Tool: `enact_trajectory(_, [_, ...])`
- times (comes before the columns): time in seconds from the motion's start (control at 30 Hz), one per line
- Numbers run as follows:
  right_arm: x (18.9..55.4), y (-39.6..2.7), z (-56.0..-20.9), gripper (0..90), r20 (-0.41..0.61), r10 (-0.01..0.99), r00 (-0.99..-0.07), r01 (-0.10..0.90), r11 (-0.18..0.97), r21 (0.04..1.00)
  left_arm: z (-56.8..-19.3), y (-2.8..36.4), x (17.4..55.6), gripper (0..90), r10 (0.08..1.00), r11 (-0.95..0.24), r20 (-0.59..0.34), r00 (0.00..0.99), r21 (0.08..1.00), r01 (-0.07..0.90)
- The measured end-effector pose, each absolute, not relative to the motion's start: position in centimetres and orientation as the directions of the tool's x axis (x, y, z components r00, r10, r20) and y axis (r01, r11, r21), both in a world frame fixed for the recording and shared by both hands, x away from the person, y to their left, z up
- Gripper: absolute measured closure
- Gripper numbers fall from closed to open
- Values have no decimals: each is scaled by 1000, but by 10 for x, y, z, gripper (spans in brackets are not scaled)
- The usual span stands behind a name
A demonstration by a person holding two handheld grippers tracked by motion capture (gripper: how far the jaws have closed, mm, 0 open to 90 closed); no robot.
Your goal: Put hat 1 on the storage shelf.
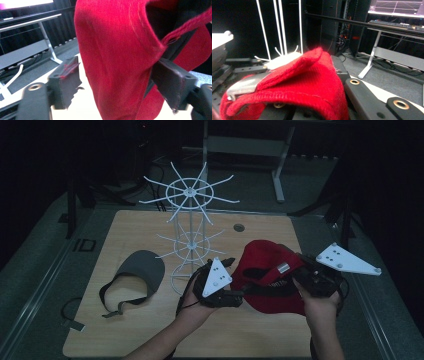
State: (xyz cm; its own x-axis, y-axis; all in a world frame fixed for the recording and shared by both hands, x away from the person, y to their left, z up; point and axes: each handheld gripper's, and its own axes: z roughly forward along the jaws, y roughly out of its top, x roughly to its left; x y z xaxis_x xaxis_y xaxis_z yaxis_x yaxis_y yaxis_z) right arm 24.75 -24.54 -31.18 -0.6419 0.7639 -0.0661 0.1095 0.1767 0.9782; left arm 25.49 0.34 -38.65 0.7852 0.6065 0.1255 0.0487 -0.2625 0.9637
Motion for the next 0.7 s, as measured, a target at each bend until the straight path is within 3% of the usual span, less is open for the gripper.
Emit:
enact_trajectory(0.07, [247,-245,-312,890,-65,764,-642,109,175,978,-383,4,256,386,614,-256,126,779,966,46])
enact_trajectory(0.27, [247,-245,-316,890,-64,764,-643,114,178,977,-376,5,256,737,649,-247,128,750,968,49])
enact_trajectory(0.33, [246,-245,-317,890,-68,763,-642,113,183,977,-374,5,256,809,655,-236,122,746,970,49])
enact_trajectory(0.7, [236,-252,-334,888,-46,779,-625,132,164,978,-358,3,255,874,635,-248,140,760,968,28])
